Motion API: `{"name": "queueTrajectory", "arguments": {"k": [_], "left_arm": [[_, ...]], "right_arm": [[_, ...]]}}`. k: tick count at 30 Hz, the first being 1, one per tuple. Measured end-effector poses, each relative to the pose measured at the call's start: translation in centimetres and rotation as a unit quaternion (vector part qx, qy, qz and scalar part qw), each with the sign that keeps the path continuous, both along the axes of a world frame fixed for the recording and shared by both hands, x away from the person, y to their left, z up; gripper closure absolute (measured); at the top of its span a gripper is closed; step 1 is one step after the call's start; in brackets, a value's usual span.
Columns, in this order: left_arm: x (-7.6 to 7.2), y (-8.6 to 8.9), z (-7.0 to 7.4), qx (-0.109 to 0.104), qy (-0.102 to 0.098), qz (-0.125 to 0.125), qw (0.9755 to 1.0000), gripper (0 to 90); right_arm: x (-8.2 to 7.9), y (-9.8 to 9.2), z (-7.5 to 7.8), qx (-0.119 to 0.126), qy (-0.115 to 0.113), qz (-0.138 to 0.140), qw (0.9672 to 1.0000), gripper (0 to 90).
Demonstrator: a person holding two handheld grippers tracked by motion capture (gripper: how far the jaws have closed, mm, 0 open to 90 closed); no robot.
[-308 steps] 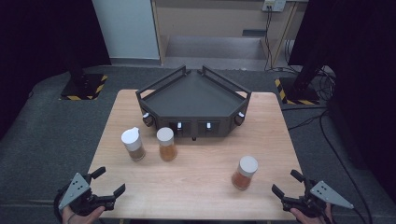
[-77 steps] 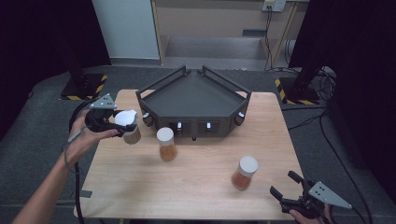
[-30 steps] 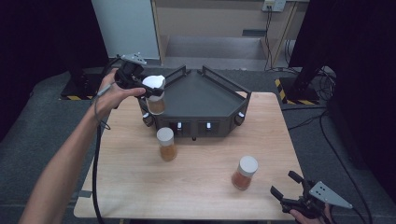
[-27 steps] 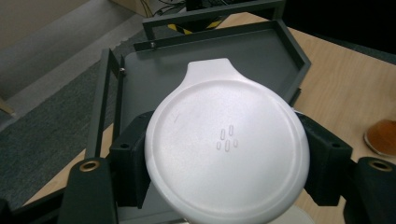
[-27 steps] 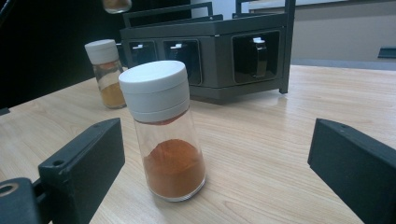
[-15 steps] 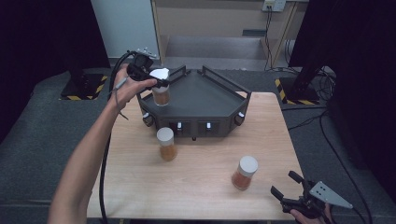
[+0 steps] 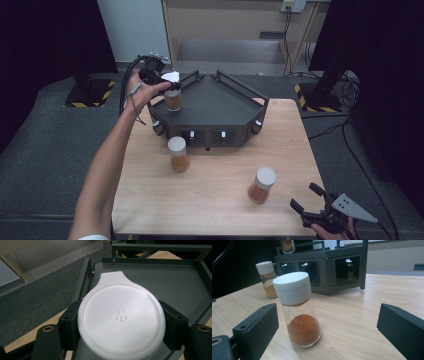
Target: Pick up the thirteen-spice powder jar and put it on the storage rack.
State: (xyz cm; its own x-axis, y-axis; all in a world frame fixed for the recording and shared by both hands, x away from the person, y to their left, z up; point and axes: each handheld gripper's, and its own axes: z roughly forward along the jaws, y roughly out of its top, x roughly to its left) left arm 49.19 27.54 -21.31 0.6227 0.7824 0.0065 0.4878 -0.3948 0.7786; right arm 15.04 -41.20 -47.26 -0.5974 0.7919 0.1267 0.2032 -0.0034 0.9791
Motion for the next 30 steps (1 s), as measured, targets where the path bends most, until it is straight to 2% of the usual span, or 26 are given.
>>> {"name": "queueTrajectory", "arguments": {"k": [7, 10, 14, 15, 24, 27, 28, 30], "left_arm": [[0.4, -0.3, -0.3, 0.010, 0.005, 0.008, 0.9999, 30.1], [0.6, 0.0, -0.9, 0.000, 0.010, 0.013, 0.9999, 30.0], [0.7, 0.0, -1.5, 0.002, 0.014, 0.018, 0.9997, 30.0], [0.6, 0.2, -1.7, -0.007, 0.012, 0.020, 0.9997, 30.1], [0.7, 0.2, -2.0, -0.004, 0.005, 0.014, 0.9999, 29.9], [0.8, 0.4, -2.0, -0.008, 0.007, 0.019, 0.9998, 29.6], [0.8, 0.4, -2.1, -0.012, 0.008, 0.021, 0.9997, 27.5], [0.5, 0.7, -2.2, -0.031, 0.000, 0.034, 0.9989, 14.9]], "right_arm": [[0.0, 0.0, 0.0, 0.000, 0.000, 0.000, 1.0000, 4.1], [0.0, 0.0, 0.0, 0.000, 0.000, 0.000, 1.0000, 4.1], [0.0, 0.0, 0.0, 0.000, 0.000, 0.000, 1.0000, 4.1], [0.0, 0.0, 0.0, 0.000, 0.000, -0.001, 1.0000, 4.1], [0.0, 0.0, 0.0, 0.001, 0.000, -0.002, 1.0000, 4.1], [0.0, 0.0, 0.0, 0.000, 0.001, -0.002, 1.0000, 4.1], [0.0, 0.0, 0.0, 0.001, 0.001, -0.002, 1.0000, 4.1], [0.0, 0.0, 0.0, 0.001, 0.000, -0.001, 1.0000, 4.1]]}}
